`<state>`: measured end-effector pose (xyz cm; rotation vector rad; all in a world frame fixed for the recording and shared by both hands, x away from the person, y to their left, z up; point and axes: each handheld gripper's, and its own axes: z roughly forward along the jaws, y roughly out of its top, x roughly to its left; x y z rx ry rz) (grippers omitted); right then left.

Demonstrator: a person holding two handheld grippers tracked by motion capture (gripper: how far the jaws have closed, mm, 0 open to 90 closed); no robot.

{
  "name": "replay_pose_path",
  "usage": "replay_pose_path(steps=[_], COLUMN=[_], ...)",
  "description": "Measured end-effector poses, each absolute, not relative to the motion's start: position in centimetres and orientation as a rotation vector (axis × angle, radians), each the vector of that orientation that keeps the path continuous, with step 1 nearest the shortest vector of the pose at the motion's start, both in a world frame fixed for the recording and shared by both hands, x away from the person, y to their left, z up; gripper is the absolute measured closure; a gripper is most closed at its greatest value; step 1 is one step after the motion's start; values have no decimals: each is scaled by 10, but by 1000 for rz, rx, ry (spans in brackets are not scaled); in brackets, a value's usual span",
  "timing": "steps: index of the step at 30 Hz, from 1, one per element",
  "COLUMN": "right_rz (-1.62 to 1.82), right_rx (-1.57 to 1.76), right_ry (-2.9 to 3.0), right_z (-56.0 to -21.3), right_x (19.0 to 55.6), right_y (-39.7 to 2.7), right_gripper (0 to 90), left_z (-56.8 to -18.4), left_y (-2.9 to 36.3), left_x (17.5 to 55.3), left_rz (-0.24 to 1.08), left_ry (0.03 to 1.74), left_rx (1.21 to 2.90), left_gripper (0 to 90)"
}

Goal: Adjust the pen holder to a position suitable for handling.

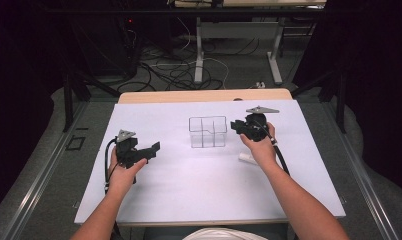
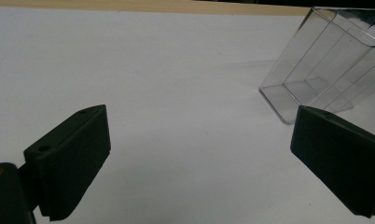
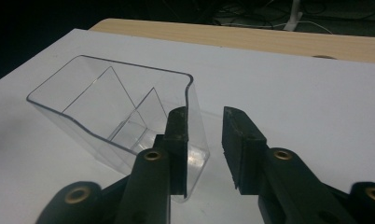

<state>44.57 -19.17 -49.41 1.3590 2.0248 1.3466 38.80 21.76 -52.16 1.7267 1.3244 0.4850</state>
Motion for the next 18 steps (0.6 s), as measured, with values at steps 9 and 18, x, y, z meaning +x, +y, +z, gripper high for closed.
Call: replay_pose_path(steps=[9,18], right_rz=[1367,1315], right_rx=[1302,1248], right_ry=[2073,2155], right_z=[-493,-486], right_x=[437,440], right_y=[-209,-226], right_gripper=[509,346], left_z=[-521,-521], left_y=[218,219], left_x=[387,386], left_rz=[495,497], left_ry=[1330,1331], left_rx=[1730,1724], left_gripper=[57,57])
